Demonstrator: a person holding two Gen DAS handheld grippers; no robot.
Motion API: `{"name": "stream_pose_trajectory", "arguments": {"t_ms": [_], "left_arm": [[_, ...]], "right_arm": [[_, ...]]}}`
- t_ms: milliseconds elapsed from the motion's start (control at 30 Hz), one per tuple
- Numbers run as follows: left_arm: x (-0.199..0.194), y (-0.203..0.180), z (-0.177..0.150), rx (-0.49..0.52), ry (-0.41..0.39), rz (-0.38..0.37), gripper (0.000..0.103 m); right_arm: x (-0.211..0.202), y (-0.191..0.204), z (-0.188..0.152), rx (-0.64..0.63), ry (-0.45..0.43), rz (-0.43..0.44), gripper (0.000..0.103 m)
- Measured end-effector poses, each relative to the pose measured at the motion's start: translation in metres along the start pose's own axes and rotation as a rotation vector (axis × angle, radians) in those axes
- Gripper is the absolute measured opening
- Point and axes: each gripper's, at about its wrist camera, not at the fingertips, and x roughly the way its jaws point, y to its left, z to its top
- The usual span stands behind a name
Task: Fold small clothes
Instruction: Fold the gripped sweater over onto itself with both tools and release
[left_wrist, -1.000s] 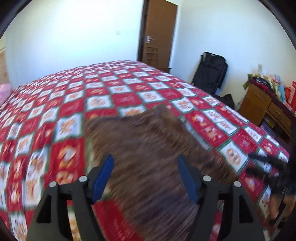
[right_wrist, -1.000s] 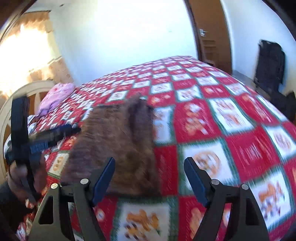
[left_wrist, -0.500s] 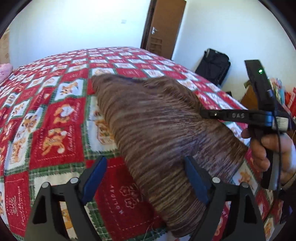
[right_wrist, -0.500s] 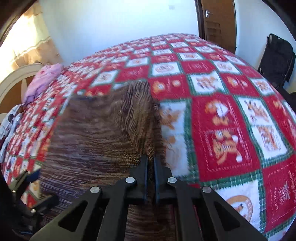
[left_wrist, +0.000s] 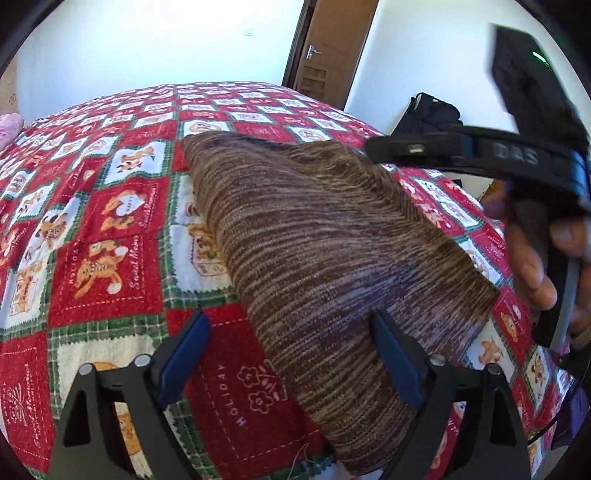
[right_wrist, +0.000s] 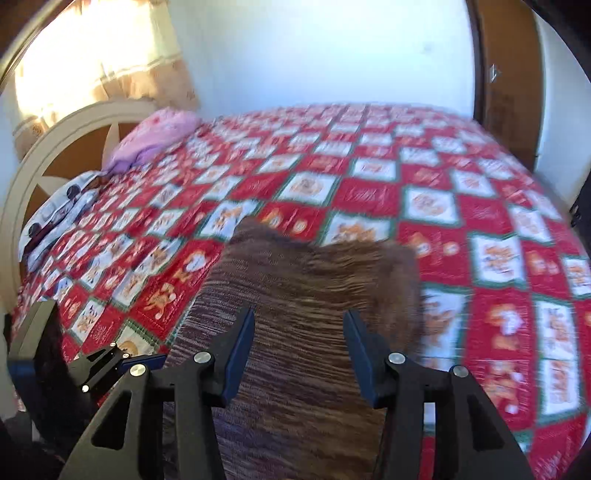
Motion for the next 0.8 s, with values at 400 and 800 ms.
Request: {"name": "stream_pose_trajectory", "arguments": {"t_ms": [400,800], "left_arm": [[-0.001,0.003,0.000,-0.006,0.002,-0.012,0.096],[0.002,-0.003,0.001,0.020,0.014,0.028,0.099]], "right_arm": [[-0.006,-0.044,-0.014,0.148,-0.024,-0.061,0.051],[-0.017,-0.029,-0.072,0.012,0.055,-0.045,0.051]]}}
